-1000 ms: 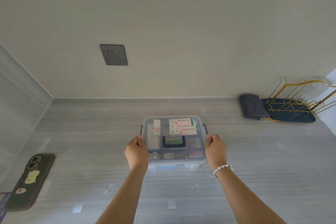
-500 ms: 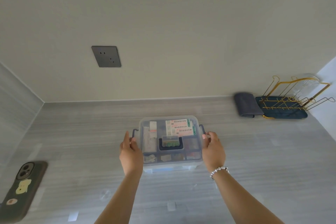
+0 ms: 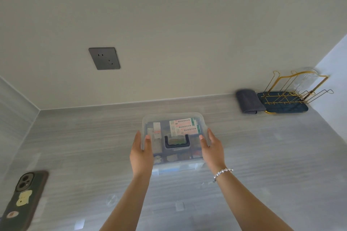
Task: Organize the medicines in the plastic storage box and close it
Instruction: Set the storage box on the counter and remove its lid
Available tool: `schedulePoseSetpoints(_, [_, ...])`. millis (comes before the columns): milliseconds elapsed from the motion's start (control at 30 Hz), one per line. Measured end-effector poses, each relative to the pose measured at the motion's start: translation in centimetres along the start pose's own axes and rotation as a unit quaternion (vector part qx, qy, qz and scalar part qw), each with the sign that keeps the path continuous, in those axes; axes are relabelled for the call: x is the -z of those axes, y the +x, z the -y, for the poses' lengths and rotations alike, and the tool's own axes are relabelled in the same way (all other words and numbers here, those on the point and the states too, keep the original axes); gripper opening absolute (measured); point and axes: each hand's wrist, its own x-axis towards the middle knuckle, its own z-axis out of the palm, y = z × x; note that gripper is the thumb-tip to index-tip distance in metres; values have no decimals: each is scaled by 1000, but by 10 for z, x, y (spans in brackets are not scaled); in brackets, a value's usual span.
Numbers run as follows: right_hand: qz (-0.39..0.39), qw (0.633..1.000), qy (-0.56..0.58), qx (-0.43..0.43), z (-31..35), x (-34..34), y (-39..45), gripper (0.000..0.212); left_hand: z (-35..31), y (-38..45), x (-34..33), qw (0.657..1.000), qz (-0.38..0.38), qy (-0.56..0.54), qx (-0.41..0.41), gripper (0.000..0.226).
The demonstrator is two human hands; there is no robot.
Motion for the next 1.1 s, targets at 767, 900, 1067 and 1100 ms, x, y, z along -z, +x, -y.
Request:
schedulePoseSetpoints(767, [-261,931,186,-177,-64,213,34,55,-105,-72,-197,987,138,-79,-13,29])
schedulePoseSetpoints(900, [-208,942,180,-191,-85,240,57,59,-103,-75,-238,989,107,-95,33,33])
schedulePoseSetpoints(1067, [-159,949,192,-194,-102,248,79,50,-88,-75,-265,984,65,-122,110,41])
schedulePoseSetpoints(1100, [-141,954,191,-185,-106,247,83,39,-84,-76,-268,985,51,-115,116,39])
